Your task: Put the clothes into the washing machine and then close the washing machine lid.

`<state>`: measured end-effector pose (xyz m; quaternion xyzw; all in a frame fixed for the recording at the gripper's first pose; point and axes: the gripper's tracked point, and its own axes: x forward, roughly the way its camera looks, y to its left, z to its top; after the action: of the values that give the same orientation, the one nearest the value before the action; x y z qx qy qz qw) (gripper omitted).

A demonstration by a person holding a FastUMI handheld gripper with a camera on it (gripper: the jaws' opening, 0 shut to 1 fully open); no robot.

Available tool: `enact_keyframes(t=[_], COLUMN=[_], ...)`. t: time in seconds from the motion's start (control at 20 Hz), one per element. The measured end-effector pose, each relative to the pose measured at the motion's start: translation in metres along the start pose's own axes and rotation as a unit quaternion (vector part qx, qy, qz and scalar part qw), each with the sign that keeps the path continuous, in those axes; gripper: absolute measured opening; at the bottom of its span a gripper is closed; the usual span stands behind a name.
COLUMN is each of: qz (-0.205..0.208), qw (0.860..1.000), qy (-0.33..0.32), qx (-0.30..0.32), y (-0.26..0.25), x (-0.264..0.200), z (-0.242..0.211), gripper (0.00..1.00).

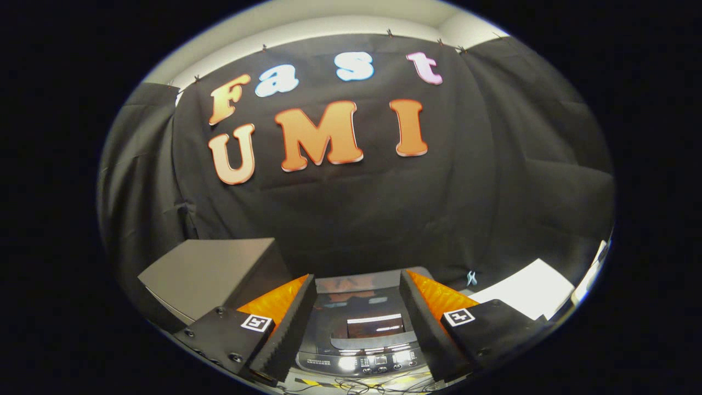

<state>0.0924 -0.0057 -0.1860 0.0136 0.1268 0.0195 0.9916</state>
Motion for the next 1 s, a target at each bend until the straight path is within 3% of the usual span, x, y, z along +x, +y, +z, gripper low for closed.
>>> enact_keyframes(t=[0.4, 1.0], qz=[-0.016, -0.022], qw=[0.996, 0.994], qy=[-0.084, -0.104], qx=[-0.018, -0.039], y=[0.04, 0.051], x=[-0.081, -0.11], z=[0.081, 0.1], gripper=[0.98, 0.98])
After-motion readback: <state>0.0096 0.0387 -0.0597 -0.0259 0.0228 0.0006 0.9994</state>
